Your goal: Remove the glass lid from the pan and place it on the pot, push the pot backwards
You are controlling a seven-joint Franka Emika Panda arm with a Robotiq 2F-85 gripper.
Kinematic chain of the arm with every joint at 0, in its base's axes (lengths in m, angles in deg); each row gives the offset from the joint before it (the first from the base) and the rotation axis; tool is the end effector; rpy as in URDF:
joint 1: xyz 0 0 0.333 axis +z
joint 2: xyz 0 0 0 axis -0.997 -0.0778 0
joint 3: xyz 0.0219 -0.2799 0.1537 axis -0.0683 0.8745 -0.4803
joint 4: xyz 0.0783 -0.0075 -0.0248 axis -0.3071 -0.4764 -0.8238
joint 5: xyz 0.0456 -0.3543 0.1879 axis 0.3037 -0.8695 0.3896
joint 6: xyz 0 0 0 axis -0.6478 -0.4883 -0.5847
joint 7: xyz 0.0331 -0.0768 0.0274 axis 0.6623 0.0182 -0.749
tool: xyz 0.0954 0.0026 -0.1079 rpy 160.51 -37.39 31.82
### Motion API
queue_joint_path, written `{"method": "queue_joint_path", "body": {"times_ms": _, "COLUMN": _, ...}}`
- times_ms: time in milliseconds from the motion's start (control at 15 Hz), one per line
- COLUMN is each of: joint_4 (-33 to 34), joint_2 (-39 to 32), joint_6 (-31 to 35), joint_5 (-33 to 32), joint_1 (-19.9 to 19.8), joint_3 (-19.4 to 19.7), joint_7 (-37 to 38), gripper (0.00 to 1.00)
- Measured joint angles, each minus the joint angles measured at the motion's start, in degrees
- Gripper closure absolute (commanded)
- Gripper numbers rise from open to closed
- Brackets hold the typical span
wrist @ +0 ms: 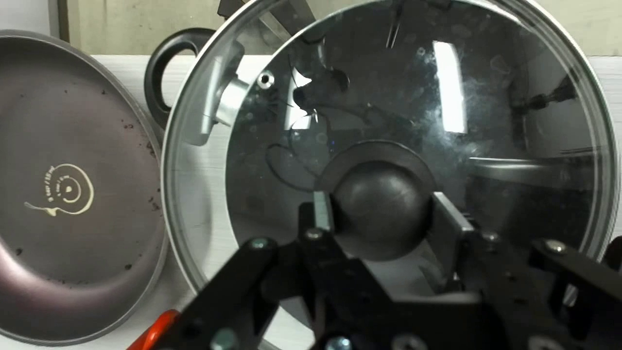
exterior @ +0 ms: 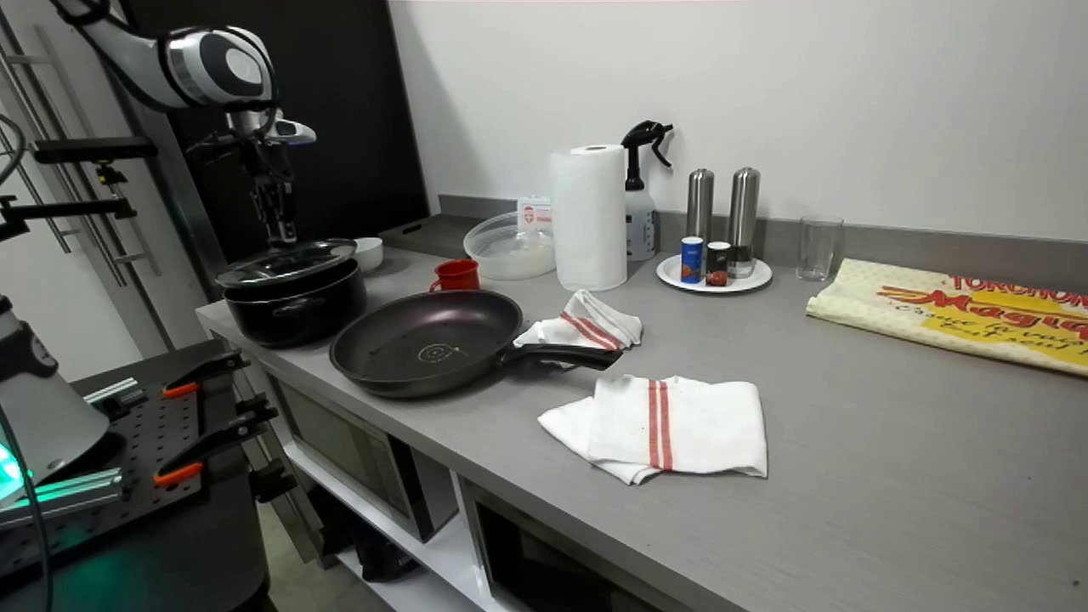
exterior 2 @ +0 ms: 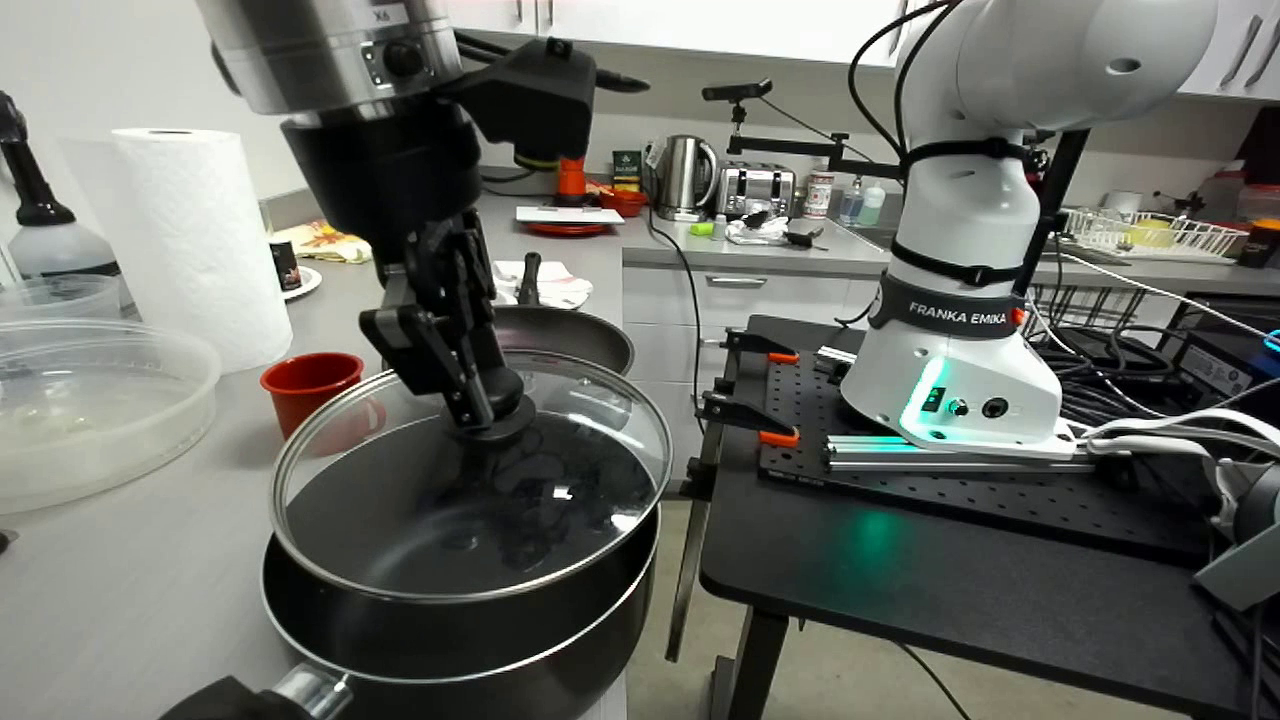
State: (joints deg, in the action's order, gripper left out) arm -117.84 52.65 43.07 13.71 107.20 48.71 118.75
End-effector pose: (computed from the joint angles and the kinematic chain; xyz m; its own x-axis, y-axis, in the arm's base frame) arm 0.3675 0.3314 0.2261 0.9480 0.2744 -0.1613 0.3014 -0.9368 0.1779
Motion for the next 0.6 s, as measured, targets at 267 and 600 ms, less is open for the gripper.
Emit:
{"method": "queue_joint_path", "body": {"times_ms": 267, "joint_4": 0.6, "joint_2": -1.0, "joint_6": 0.1, "joint_5": 1.9, "joint_1": 0.0, "joint_3": 0.0, "joint_7": -1.9, "gripper": 0.75}}
{"method": "queue_joint_path", "body": {"times_ms": 600, "joint_4": 0.6, "joint_2": -1.8, "joint_6": 1.1, "joint_5": 2.3, "joint_1": 0.3, "joint_3": 0.1, "joint_7": -2.7, "gripper": 0.75}}
